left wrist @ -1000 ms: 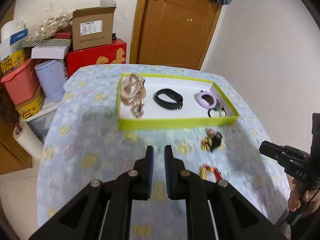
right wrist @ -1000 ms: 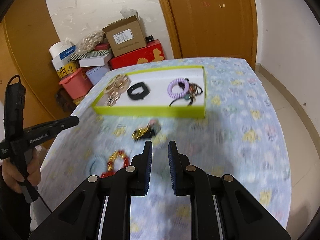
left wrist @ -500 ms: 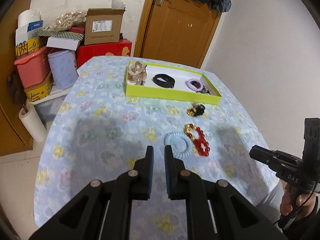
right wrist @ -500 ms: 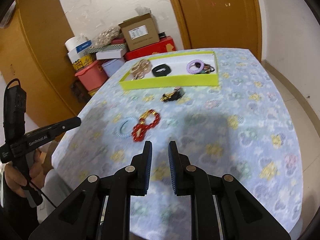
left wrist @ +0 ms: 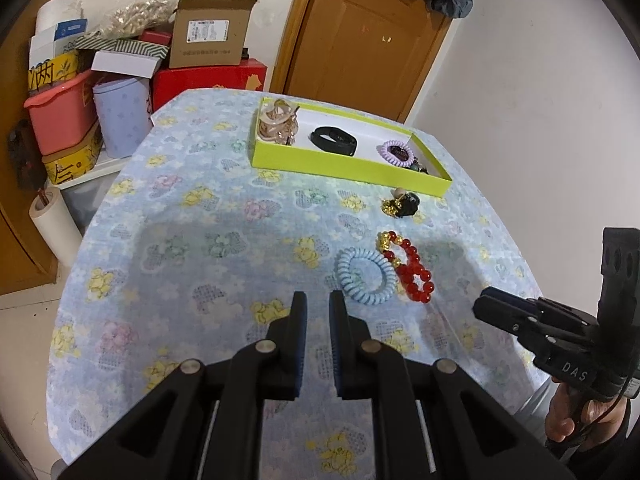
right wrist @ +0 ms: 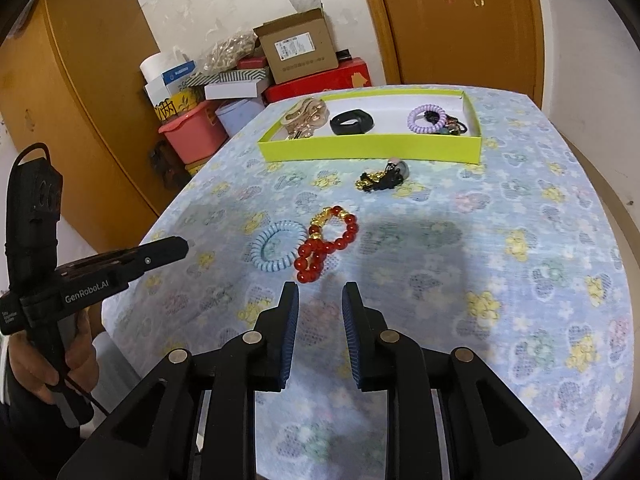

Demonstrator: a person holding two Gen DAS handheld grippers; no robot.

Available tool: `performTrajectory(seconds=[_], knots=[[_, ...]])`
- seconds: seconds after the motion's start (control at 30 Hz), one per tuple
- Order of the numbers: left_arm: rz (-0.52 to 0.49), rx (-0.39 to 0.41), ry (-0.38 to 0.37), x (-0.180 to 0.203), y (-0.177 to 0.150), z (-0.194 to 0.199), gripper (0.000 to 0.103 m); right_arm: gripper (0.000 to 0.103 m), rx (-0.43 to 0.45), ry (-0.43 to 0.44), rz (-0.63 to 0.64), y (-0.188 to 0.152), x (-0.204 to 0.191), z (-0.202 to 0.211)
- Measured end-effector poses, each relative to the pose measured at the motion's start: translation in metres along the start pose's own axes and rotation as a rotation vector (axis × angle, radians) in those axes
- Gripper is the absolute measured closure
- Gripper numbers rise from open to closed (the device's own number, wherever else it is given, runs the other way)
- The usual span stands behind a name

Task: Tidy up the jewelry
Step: 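Grasp the red bead bracelet with the right gripper while the left gripper approaches the pink-ball clip, then close the left gripper on the black pink-ball hair clip while the right gripper holds the bracelet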

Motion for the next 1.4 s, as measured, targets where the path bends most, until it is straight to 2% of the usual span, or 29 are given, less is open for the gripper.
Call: performTrajectory(seconds=[0.03,0.1,0.2,0.4,0.6,0.63,0.7,0.73,1.0,1.4], knots=[[-0.005,0.003,-0.001,0.001,0.001,-0.001,0.084,0.08,-0.006,0.003,0.003,0.001,-0.002,-0.003],[-0.006,0.002,-0.009,0.002,0.003,-0.005,0.081,0.079,-0.013,0.003,0.015,0.003,-0.005,-0.01],[-0.015,-0.011,-0.017,0.004,0.006,-0.012,0.081,0.076,-0.019,0.009,0.006,0.007,-0.009,-0.019],[-0.01,-0.008,-0.018,0.002,0.013,-0.015,0.081,0.075,-0.037,0.005,0.041,0.015,-0.018,-0.038],[-0.012,-0.019,-0.024,0.003,0.017,-0.022,0.081,0.075,-0.063,-0.025,0.038,0.02,-0.007,-0.058],[-0.015,-0.021,-0.025,0.004,0.018,-0.023,0.081,0.077,-0.07,-0.026,0.034,0.02,-0.004,-0.061],[-0.02,-0.028,-0.032,0.007,0.019,-0.028,0.081,0.09,-0.077,-0.031,0.029,0.018,0.0,-0.062],[-0.022,-0.034,-0.038,0.009,0.019,-0.031,0.081,0.093,-0.079,-0.033,0.027,0.017,0.002,-0.063],[-0.047,-0.058,-0.05,0.022,0.025,-0.047,0.081,0.094,-0.041,-0.029,0.03,0.017,0.014,-0.045],[-0.124,-0.054,-0.058,0.051,0.057,-0.067,0.081,0.094,0.044,-0.023,-0.015,0.034,0.041,-0.008]])
Point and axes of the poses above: each gripper's, at about its wrist camera, not at the fingertips, and z roughly against the way its jaws point, x to its right, y to its top, the point moved 5 cm from there along -z, roughly the way its jaws point, and after that the axes turned 5 degrees about y, right-handed, at the moved point
